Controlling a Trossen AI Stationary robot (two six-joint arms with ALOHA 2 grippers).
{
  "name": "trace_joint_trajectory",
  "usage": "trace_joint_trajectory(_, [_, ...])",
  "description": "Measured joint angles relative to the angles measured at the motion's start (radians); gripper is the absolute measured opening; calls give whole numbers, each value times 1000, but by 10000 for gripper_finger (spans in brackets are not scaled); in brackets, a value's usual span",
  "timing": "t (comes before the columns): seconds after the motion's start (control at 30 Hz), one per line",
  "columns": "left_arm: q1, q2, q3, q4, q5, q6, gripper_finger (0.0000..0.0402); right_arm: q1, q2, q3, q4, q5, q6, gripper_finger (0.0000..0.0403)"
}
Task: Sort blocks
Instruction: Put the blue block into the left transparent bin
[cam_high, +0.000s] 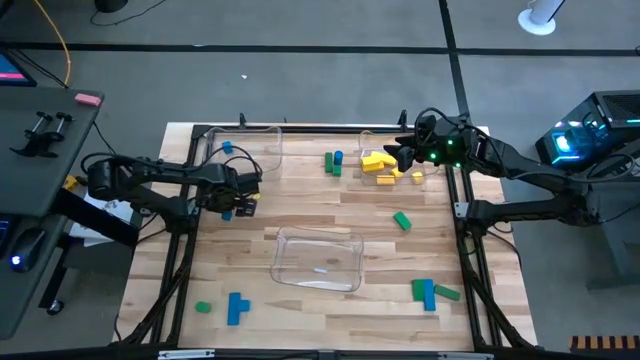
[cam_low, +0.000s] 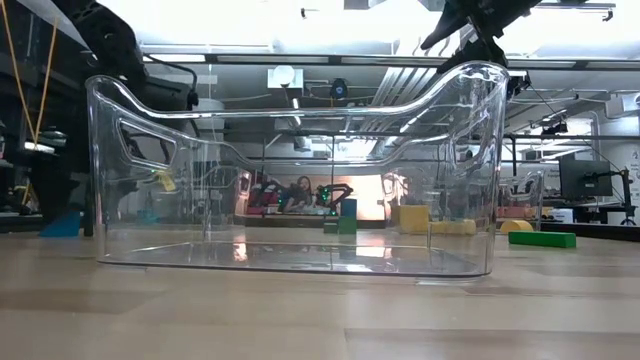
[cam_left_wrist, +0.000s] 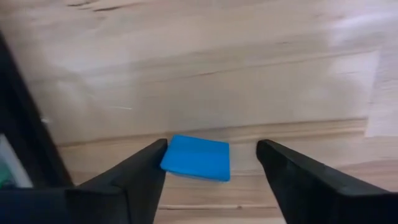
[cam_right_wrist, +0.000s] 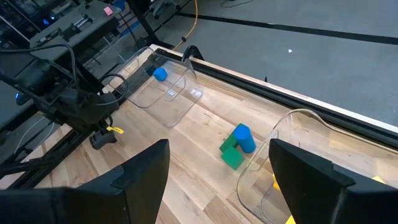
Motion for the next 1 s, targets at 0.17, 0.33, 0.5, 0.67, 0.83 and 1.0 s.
trace_joint_trajectory(0.17, [-14,2,8,24,10,4,187,0,0,0,-2,0,0,272])
trace_joint_trajectory(0.33, [-26,1,10,36,16,28,111,0,0,0,-2,0,-1,272])
trace_joint_trajectory(0.5, [-28,-35,60,119,87,84,101,0,0,0,-11,0,-1,272])
trace_joint_trajectory(0.67, [15,-162,261,169,-36,199,101,-2,0,0,-20,1,3,272])
trace_joint_trajectory(0.83, [125,-234,501,138,-274,422,101,-2,0,0,-21,2,25,272])
trace_joint_trajectory(1.0, [302,-167,577,15,-261,571,101,-1,0,0,-26,1,23,272])
